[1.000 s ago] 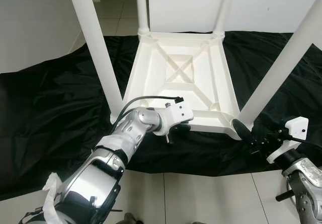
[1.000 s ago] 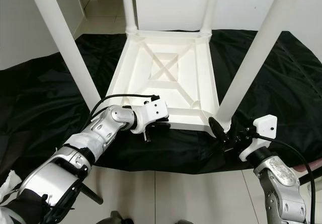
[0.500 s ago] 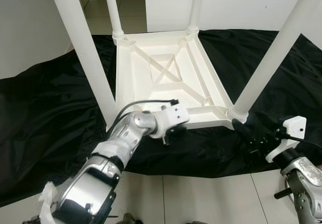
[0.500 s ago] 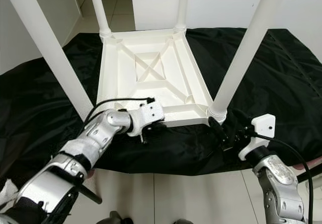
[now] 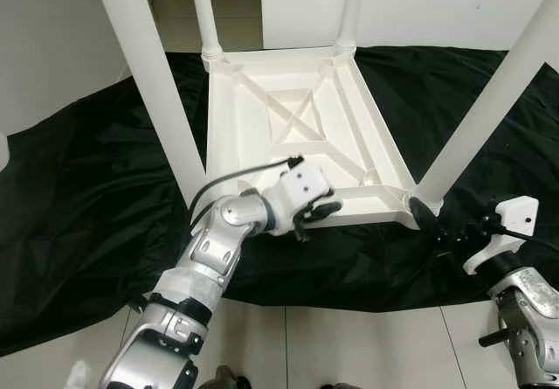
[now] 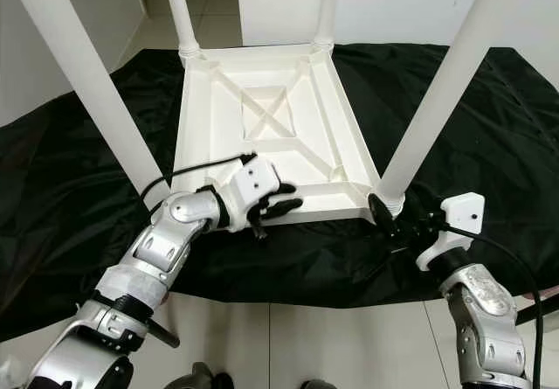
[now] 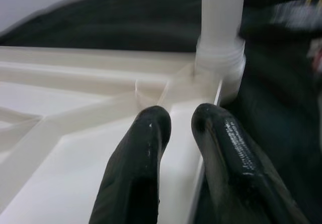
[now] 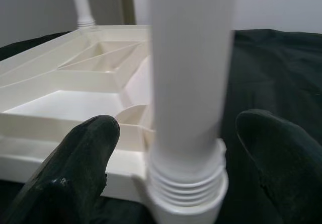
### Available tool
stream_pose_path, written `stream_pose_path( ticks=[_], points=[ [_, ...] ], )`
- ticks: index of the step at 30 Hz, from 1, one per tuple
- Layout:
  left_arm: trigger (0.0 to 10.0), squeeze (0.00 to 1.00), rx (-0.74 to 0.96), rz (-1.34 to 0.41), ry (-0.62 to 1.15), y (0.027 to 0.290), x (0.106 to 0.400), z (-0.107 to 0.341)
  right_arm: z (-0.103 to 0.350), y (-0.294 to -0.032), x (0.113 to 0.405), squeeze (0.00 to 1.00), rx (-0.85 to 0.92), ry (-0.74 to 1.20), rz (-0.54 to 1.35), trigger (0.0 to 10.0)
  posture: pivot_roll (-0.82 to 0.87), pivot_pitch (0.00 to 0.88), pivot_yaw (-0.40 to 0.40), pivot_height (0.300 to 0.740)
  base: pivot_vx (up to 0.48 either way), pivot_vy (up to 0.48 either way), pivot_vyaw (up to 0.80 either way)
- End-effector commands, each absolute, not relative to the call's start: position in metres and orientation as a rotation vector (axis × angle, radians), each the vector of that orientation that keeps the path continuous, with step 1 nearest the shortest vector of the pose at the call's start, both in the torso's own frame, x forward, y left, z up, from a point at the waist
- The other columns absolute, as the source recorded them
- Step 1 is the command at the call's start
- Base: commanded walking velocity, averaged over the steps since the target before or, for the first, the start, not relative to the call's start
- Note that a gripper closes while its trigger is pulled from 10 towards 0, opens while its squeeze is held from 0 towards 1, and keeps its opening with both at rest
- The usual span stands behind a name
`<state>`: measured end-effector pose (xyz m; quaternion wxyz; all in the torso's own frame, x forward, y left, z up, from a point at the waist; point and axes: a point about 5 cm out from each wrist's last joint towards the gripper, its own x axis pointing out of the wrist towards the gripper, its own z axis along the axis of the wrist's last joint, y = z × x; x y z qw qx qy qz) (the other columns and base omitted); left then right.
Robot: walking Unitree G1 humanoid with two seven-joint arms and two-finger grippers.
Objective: Building children table
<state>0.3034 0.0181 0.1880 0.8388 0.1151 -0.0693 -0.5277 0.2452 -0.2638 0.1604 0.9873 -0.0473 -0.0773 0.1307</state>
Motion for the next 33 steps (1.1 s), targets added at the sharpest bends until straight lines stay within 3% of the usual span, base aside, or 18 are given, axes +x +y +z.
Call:
stream_pose_path(
  ticks=[1, 5, 16, 25, 33],
  points=[
    [10.0, 0.00, 0.150, -1.068, -0.153, 0.022, 0.300, 0.198, 0.160, -0.268, 0.247, 0.00, -0.084, -0.155, 0.226, 10.0, -0.09, 0.061, 0.074, 0.740, 0.000, 0.000, 0.00],
    [10.0, 0.00, 0.059, -1.078, -0.186, 0.024, 0.283, 0.213, 0.164, -0.271, 0.254, 0.00, -0.102, -0.174, 0.201, 10.0, -0.08, 0.057, 0.069, 0.740, 0.000, 0.000, 0.00],
    [10.0, 0.00, 0.031, -1.029, -0.148, 0.027, 0.270, 0.215, 0.166, -0.259, 0.277, 0.00, -0.145, -0.176, 0.277, 10.0, -0.08, 0.039, 0.058, 0.740, 0.000, 0.000, 0.00],
    [10.0, 0.00, 0.007, -0.996, -0.079, 0.030, 0.265, 0.200, 0.164, -0.225, 0.305, 0.00, -0.133, -0.164, 0.448, 10.0, -0.04, 0.005, 0.025, 0.740, 0.000, 0.000, 0.00],
    [10.0, 0.00, 0.001, -0.950, -0.074, 0.030, 0.265, 0.203, 0.156, -0.205, 0.312, 0.00, -0.122, -0.159, 0.523, 10.0, -0.03, 0.000, 0.016, 0.740, 0.000, 0.000, 0.00]
  ],
)
